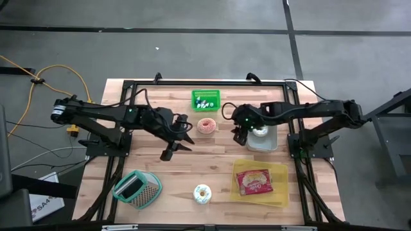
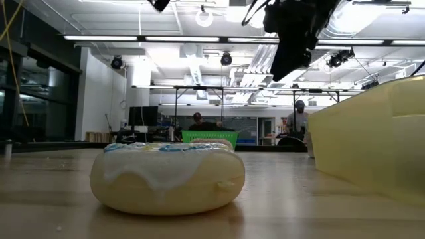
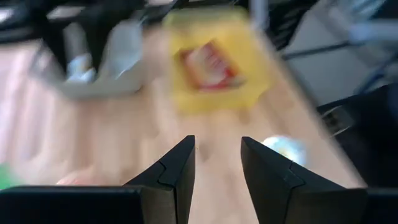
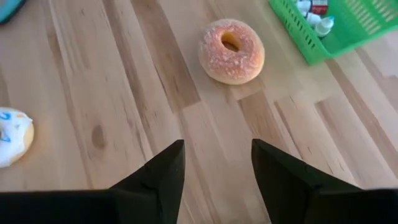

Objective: Pick & Place Food Item
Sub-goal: Put the brown donut into the gray bin

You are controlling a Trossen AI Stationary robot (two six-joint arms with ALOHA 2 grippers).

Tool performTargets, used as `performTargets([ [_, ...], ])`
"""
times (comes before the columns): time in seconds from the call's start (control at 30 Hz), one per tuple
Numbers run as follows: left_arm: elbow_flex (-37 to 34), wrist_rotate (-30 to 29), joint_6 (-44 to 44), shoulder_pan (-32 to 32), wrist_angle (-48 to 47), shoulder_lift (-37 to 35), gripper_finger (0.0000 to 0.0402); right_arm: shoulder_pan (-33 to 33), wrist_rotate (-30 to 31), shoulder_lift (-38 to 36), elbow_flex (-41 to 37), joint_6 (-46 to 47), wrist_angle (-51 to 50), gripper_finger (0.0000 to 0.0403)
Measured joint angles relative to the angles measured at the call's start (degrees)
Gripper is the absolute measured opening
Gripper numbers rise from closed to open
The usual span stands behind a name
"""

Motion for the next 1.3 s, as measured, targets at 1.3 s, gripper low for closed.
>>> performTargets([
  [1.3,-0.63,-19.36,22.22,12.4,0.58,27.46,0.0122,-0.04,-7.6,-0.09,-0.04,1.45,0.57,0.0151],
])
